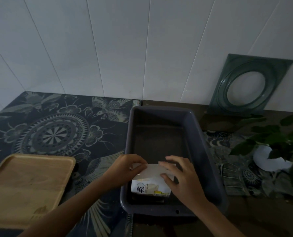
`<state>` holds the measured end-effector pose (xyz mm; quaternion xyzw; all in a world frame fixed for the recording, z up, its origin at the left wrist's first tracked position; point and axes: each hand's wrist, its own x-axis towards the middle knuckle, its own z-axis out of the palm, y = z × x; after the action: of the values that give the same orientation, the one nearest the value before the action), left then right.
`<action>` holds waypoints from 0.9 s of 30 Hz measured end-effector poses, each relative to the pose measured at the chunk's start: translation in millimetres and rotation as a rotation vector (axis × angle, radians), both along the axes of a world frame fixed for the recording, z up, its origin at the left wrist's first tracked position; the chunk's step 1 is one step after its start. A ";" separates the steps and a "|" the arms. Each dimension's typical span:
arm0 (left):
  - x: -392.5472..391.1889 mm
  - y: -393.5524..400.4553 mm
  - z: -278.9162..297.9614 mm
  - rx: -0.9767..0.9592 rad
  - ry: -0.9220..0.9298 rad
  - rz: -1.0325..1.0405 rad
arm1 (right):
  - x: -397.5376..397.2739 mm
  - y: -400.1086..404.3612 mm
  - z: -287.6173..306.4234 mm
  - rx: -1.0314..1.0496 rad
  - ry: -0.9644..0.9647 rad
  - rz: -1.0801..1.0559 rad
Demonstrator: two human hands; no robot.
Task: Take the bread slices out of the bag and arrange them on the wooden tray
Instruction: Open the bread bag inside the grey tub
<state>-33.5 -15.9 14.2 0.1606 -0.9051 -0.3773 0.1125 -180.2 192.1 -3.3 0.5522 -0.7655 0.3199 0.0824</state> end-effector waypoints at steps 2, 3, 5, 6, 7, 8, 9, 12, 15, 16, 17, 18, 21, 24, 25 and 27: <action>-2.4 0.0 1.5 0.017 -0.008 0.005 | 5.0 -1.8 -0.4 0.004 0.069 0.017; -3.2 0.0 2.4 0.018 -0.007 0.002 | 7.9 -3.5 -0.8 0.008 0.097 0.023; -4.9 0.3 4.1 0.008 -0.001 0.000 | 13.4 -7.1 -1.6 0.017 0.124 0.023; -5.6 0.5 4.9 0.004 0.003 0.001 | 15.7 -8.9 -1.8 0.020 0.137 0.014; -6.4 0.8 5.9 0.003 0.007 -0.001 | 17.5 -10.4 -2.3 0.023 0.150 0.004; -7.1 1.2 7.1 0.006 0.011 -0.004 | 19.1 -11.3 -2.8 0.026 0.157 -0.004; -7.8 1.4 8.5 0.006 0.016 -0.009 | 20.7 -11.7 -3.5 0.028 0.160 -0.010; -9.9 1.2 11.8 -0.016 0.042 -0.026 | 24.8 -10.1 -4.0 0.007 0.150 -0.013; -12.3 1.4 14.7 -0.025 0.075 -0.037 | 28.7 -6.7 -2.2 -0.023 0.169 -0.009; -13.3 1.4 15.6 -0.025 0.090 -0.037 | 29.9 -5.1 -1.0 -0.025 0.175 -0.006; -14.4 1.2 16.4 -0.029 0.104 -0.037 | 30.9 -3.3 -0.1 -0.024 0.178 0.000; -15.6 0.9 17.1 -0.038 0.117 -0.038 | 31.7 -1.5 0.8 -0.020 0.178 0.008; -18.5 -0.7 18.0 -0.072 0.142 -0.037 | 34.3 4.8 2.0 0.004 0.178 0.042; -19.8 -1.2 18.0 -0.085 0.172 -0.035 | 36.6 11.7 2.2 0.018 0.190 0.085; -20.1 -1.5 18.2 -0.085 0.185 -0.037 | 37.3 13.9 2.3 0.021 0.187 0.102; -20.4 -2.4 18.5 -0.093 0.201 -0.040 | 38.7 18.6 2.3 0.027 0.171 0.137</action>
<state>-53.9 -18.3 32.8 0.0983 -0.9088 -0.3513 0.2025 -141.5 210.6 -1.0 0.6297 -0.7203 0.2659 0.1179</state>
